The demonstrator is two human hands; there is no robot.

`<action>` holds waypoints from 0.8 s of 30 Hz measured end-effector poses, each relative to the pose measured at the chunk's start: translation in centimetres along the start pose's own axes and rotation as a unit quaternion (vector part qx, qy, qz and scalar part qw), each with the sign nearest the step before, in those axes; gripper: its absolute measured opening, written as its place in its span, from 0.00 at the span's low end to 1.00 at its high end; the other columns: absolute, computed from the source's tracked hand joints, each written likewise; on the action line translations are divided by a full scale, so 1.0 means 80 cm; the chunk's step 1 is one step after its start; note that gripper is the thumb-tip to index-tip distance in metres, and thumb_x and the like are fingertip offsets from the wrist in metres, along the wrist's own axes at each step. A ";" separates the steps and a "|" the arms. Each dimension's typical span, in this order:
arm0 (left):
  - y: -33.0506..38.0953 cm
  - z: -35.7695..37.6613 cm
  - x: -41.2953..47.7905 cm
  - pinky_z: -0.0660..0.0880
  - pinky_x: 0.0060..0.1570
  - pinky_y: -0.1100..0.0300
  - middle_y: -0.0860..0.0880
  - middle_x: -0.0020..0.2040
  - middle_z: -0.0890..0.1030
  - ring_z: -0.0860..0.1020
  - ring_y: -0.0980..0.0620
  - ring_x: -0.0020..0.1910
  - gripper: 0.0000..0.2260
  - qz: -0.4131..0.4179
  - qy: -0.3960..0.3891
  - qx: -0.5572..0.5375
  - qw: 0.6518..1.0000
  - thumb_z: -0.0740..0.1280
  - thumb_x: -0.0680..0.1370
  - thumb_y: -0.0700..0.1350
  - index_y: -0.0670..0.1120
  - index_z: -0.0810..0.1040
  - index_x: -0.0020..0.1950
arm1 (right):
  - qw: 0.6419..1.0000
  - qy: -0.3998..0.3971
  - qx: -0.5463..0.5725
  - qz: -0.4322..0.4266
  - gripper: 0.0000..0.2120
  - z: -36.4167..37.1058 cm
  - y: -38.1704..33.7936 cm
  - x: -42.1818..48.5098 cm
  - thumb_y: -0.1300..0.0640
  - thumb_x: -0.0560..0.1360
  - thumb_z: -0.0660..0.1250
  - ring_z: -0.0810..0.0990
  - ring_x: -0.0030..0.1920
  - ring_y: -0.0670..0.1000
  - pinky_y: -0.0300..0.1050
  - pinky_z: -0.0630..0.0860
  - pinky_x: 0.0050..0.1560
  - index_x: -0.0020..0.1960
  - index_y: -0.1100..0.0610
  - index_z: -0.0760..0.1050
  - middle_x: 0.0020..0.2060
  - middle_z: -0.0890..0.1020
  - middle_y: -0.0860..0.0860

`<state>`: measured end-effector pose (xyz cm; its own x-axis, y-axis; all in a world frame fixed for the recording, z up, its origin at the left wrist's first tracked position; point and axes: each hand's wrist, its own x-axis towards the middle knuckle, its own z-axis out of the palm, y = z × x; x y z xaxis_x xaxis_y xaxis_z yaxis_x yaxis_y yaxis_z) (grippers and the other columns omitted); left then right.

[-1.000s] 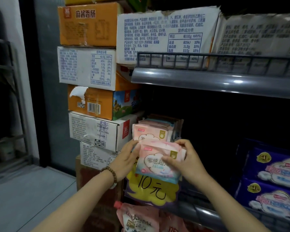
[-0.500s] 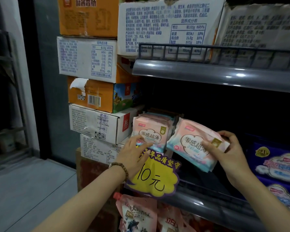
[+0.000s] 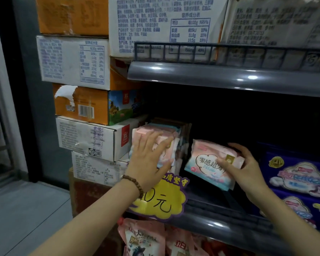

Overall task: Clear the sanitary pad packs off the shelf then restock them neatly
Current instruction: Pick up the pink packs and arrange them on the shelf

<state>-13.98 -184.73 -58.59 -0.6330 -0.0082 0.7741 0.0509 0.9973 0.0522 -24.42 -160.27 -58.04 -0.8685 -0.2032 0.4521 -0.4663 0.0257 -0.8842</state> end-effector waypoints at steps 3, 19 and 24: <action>0.017 0.014 0.048 0.45 0.73 0.42 0.48 0.73 0.65 0.56 0.44 0.75 0.31 0.000 -0.083 0.098 0.992 0.47 0.74 0.68 0.56 0.64 0.73 | 1.000 0.001 -0.027 -0.016 0.22 0.011 0.019 0.027 0.67 0.68 0.75 0.78 0.43 0.37 0.27 0.76 0.40 0.59 0.57 0.73 0.47 0.78 0.45; 0.014 0.067 0.109 0.58 0.69 0.52 0.53 0.70 0.70 0.66 0.50 0.70 0.38 -0.087 -0.156 0.158 0.971 0.41 0.70 0.75 0.58 0.61 0.73 | 0.879 -0.133 -0.443 -0.118 0.36 0.029 0.167 0.121 0.58 0.71 0.73 0.57 0.73 0.53 0.38 0.55 0.71 0.74 0.48 0.62 0.71 0.61 0.53; 0.016 0.069 0.108 0.50 0.72 0.51 0.56 0.72 0.67 0.61 0.52 0.73 0.40 -0.091 -0.157 0.156 0.971 0.39 0.68 0.76 0.58 0.60 0.74 | 0.903 -0.082 -0.390 -0.163 0.20 0.043 0.182 0.146 0.55 0.72 0.71 0.65 0.68 0.54 0.49 0.70 0.64 0.59 0.37 0.73 0.67 0.65 0.50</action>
<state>-23.60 -183.12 -55.31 -0.8167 -0.2131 0.5362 -0.2900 0.9550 -0.0621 -40.79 -165.67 -65.99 -0.6576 -0.4640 0.5935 -0.7239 0.6072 -0.3274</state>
